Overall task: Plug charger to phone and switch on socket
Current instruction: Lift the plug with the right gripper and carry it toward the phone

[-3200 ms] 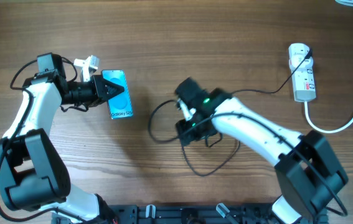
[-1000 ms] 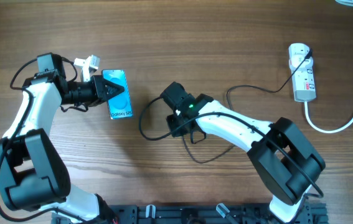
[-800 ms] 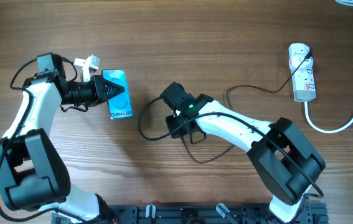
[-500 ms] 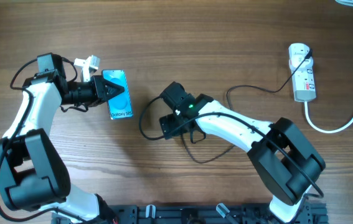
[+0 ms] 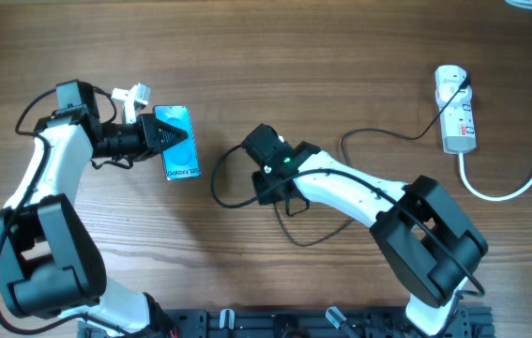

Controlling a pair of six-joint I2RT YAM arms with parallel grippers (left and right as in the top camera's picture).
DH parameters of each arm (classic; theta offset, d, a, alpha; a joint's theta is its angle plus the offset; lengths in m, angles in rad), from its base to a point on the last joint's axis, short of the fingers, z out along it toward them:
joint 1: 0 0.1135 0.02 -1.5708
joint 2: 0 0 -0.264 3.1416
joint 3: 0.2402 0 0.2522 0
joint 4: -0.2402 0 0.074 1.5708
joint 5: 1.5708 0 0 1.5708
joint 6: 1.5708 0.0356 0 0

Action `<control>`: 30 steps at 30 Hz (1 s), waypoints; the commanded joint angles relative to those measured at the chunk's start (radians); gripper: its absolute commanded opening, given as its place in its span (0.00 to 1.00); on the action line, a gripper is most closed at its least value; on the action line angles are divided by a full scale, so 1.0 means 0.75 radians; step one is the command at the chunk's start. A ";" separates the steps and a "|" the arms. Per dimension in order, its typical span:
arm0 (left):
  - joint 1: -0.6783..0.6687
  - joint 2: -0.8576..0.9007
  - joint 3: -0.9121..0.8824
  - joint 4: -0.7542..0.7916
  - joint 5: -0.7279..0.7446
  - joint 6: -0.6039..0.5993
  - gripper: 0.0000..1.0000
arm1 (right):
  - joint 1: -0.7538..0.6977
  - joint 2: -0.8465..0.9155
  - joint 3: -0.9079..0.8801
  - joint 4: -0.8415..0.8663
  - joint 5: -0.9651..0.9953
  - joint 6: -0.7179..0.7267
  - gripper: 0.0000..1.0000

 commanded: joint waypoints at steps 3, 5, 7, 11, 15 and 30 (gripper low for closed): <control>0.002 -0.023 -0.001 -0.001 0.051 0.026 0.04 | 0.002 0.122 -0.009 -0.006 -0.003 0.048 0.28; 0.002 -0.023 -0.001 -0.001 0.051 0.026 0.04 | 0.002 0.122 -0.008 -0.006 -0.008 0.048 0.18; 0.002 -0.023 -0.001 -0.001 0.051 0.026 0.04 | 0.002 0.122 -0.008 -0.008 -0.035 0.047 0.11; 0.002 -0.023 -0.001 -0.001 0.051 0.026 0.04 | 0.002 0.122 -0.008 -0.039 -0.103 0.051 0.11; 0.002 -0.023 -0.001 -0.001 0.051 0.026 0.04 | 0.002 0.122 -0.008 -0.064 -0.108 0.079 0.30; 0.163 -0.023 -0.001 0.066 0.426 0.026 0.04 | -0.160 0.022 -0.008 0.076 -1.103 -0.314 0.04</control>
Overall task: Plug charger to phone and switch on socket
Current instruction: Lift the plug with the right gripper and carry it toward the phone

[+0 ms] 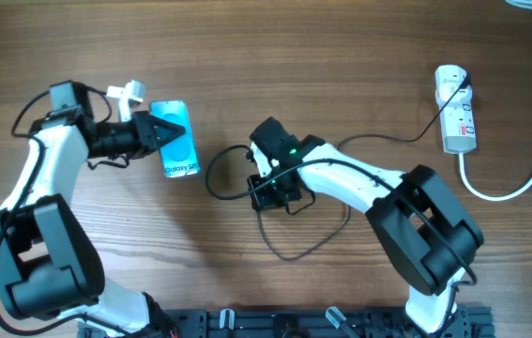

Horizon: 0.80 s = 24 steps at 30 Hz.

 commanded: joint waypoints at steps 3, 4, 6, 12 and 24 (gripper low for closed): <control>0.189 -0.023 -0.001 0.083 0.355 0.025 0.04 | -0.106 -0.045 -0.009 0.164 -0.715 -0.219 0.04; 0.215 -0.023 -0.001 0.082 0.354 0.026 0.04 | -0.111 -0.045 -0.009 0.175 -0.759 -0.231 0.04; 0.235 -0.023 -0.001 0.076 0.331 0.026 0.04 | -0.111 -0.045 -0.009 0.184 -0.856 -0.311 0.04; 0.154 -0.023 -0.001 0.061 0.335 0.026 0.04 | -0.096 -0.045 -0.009 0.356 -1.064 -0.384 0.04; -0.002 -0.023 -0.001 0.077 0.445 -0.014 0.04 | -0.076 -0.045 -0.009 0.772 -1.063 -0.076 0.04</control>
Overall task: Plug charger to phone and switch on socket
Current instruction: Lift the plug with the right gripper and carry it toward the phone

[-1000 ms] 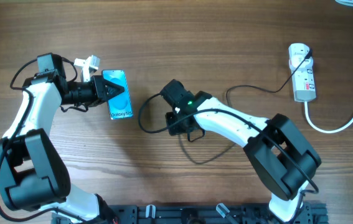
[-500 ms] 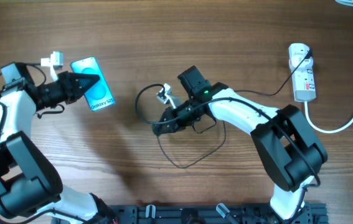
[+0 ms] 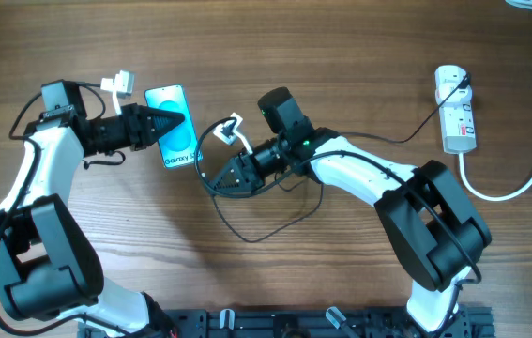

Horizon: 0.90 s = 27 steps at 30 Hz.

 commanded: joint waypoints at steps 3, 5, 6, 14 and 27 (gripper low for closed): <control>-0.038 -0.023 0.000 0.005 0.141 -0.026 0.04 | 0.005 -0.034 0.002 0.113 -0.045 0.131 0.04; -0.064 -0.023 0.000 0.008 0.147 -0.025 0.04 | 0.005 -0.034 0.002 0.163 -0.045 0.166 0.04; -0.078 -0.023 0.000 0.025 0.147 -0.025 0.04 | 0.005 -0.034 0.002 0.187 -0.046 0.178 0.04; -0.128 -0.023 0.000 0.055 0.147 -0.102 0.04 | 0.005 -0.034 0.002 0.215 -0.039 0.174 0.04; -0.128 -0.023 0.000 0.055 0.146 -0.236 0.04 | 0.003 -0.034 0.002 0.259 -0.025 0.176 0.04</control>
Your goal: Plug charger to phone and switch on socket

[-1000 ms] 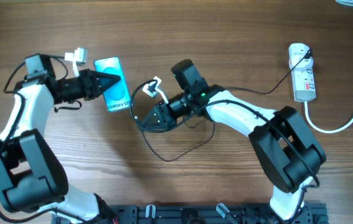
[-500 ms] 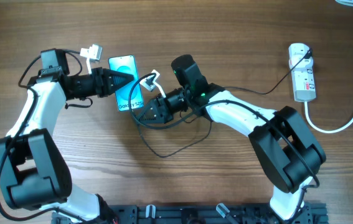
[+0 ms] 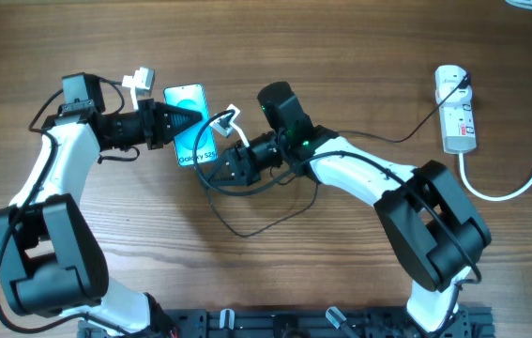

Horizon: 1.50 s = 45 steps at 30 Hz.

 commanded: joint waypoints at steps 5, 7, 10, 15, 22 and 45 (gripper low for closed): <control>-0.003 -0.023 0.000 0.018 0.049 -0.029 0.04 | -0.001 -0.034 0.002 0.048 0.005 0.009 0.04; -0.002 -0.023 0.000 0.026 0.025 -0.029 0.04 | -0.001 -0.034 0.002 0.048 0.006 0.010 0.04; -0.003 -0.023 0.000 0.027 0.025 -0.030 0.04 | -0.001 -0.034 0.002 0.047 0.040 0.040 0.04; -0.003 -0.023 0.000 0.027 0.025 -0.030 0.04 | -0.005 -0.034 0.002 0.048 0.040 0.040 0.04; -0.002 -0.023 0.000 0.027 0.026 -0.130 0.05 | -0.036 -0.034 0.002 0.047 0.039 0.075 0.05; -0.003 -0.023 0.000 0.077 0.025 -0.117 0.04 | -0.058 -0.034 0.002 0.159 0.116 0.298 0.04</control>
